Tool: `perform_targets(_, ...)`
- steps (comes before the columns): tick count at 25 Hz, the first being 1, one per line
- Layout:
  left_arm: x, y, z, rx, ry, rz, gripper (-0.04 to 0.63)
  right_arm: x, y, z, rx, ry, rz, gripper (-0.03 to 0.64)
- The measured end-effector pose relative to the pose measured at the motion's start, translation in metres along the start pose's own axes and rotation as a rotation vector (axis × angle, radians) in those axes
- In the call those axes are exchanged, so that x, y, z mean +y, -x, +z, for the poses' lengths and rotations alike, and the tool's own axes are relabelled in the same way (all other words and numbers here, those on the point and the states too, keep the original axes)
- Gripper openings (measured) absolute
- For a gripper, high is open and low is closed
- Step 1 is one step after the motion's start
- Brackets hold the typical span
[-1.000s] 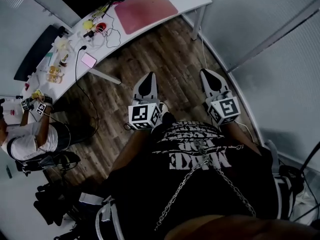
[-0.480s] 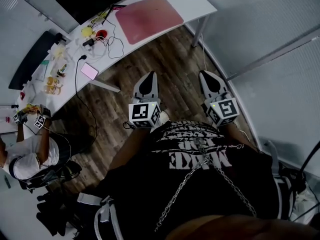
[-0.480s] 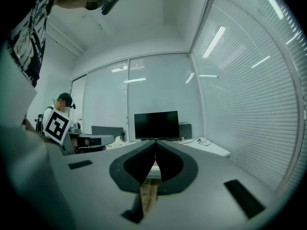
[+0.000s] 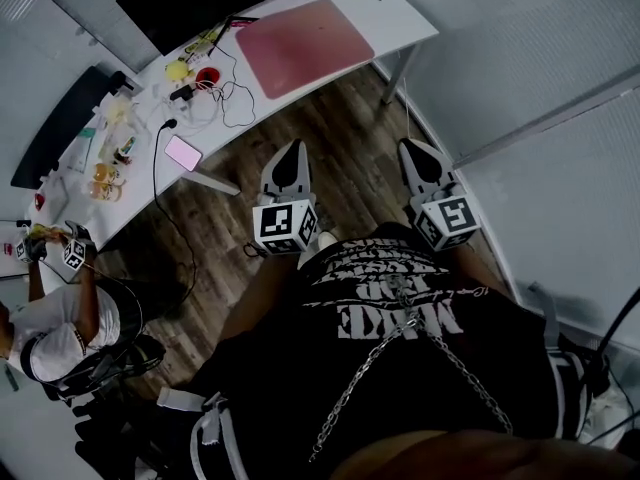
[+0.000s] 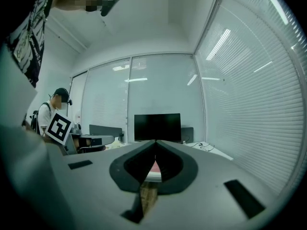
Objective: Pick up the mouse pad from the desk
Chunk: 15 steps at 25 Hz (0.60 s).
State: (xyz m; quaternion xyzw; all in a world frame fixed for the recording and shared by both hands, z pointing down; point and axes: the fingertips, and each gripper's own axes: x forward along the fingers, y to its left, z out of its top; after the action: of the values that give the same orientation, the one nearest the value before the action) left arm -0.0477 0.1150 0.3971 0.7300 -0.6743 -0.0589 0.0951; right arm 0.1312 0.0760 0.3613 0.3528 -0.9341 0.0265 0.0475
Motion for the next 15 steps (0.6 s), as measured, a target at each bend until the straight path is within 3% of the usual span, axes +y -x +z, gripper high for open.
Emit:
perform_targets(7, 0.011, -0.013, -0.007, 0.024, 0.008, 0.007, 0.005, -0.002, -0.022, -0.002, 0.011, -0.016, 0.025, 0.0)
perform_targets(15, 0.053, -0.043, 0.0, 0.035, 0.016, 0.109, 0.005, -0.016, -0.077, 0.004, -0.004, -0.021, 0.088, 0.0)
